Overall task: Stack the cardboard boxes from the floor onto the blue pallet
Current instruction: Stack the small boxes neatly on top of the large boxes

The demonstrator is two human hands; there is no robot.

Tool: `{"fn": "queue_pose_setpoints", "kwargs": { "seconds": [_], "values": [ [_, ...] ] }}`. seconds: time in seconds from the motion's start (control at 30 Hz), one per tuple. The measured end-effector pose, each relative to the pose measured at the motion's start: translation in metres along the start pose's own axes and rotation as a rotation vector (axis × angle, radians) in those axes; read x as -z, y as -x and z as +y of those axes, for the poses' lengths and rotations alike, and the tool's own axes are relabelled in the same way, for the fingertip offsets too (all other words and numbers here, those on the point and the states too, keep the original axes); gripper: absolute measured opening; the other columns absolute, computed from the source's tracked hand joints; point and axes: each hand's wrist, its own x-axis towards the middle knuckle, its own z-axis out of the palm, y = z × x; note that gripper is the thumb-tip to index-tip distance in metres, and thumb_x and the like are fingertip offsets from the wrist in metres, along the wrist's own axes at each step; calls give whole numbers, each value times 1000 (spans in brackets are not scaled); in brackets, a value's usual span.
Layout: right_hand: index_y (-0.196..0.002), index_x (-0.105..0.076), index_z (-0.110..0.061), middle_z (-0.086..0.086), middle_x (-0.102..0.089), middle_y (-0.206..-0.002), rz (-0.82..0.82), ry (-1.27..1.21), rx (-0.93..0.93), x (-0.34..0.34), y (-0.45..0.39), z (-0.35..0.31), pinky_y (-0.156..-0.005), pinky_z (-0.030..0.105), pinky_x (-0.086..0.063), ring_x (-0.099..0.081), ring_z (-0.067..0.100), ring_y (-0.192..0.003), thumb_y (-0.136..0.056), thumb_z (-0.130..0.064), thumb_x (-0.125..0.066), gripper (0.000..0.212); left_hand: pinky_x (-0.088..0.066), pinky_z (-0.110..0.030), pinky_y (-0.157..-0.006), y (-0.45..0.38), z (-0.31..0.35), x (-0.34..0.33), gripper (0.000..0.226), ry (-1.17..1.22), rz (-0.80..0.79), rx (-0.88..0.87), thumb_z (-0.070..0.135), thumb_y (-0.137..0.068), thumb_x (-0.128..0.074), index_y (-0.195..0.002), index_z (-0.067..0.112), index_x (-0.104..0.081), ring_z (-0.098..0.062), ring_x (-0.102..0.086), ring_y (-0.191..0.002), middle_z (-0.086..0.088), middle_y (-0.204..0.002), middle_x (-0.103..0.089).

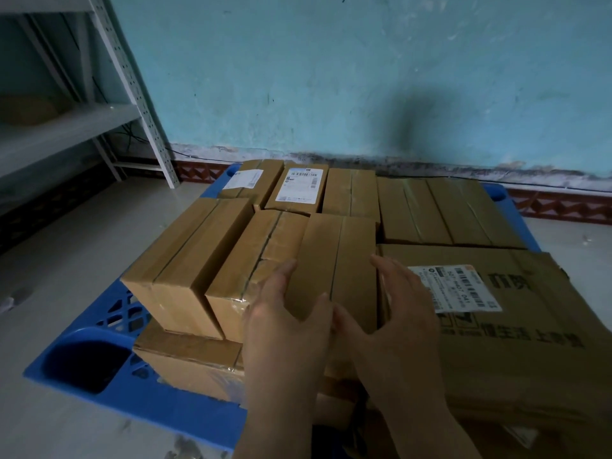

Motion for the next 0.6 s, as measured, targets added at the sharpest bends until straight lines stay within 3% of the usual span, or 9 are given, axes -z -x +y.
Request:
{"fn": "queue_pose_setpoints", "kwargs": {
  "seconds": [0.17, 0.3, 0.4, 0.5, 0.6],
  "values": [
    [-130, -41, -33, -9, -45, -133, -4, -153, -58, 9, -14, -26, -103, 45, -36, -38, 9, -123, -65, -46, -70, 72, -37, -15, -67, -10, 24, 18, 47, 190, -98, 74, 27, -79, -65, -122, 36, -49, -5, -50, -105, 23, -106, -50],
    [-132, -39, -32, -10, -45, -133, 0, -235, -120, 18, -44, -58, -99, 30, -35, -40, 5, -121, -64, -44, -70, 77, -43, -28, -78, -33, 60, 45, 37, 220, -152, 146, 26, -78, -67, -106, 42, -49, -10, -52, -106, 16, -111, -54],
    [-132, -41, -33, -13, -46, -127, 18, -233, -148, 24, -71, -77, -98, 31, -38, -42, 5, -119, -65, -39, -74, 75, -41, -33, -84, -54, 83, 60, 38, 237, -162, 171, 25, -78, -66, -108, 41, -50, -11, -52, -106, 14, -113, -55],
    [-132, -44, -30, -12, -47, -125, -1, -187, -169, 29, -99, -91, -97, 30, -37, -43, 5, -117, -68, -34, -75, 71, -38, -25, -76, -72, 101, 69, 45, 227, -177, 189, 26, -78, -66, -120, 35, -51, -6, -50, -101, 11, -117, -55],
    [-134, -42, -27, -8, -46, -129, -109, -83, -185, 29, -127, -103, -101, 32, -35, -40, 10, -122, -70, -32, -75, 72, -38, -12, -58, -90, 117, 76, 50, 187, -206, 224, 25, -78, -66, -124, 35, -49, -2, -47, -97, 14, -115, -53]
  ]
}}
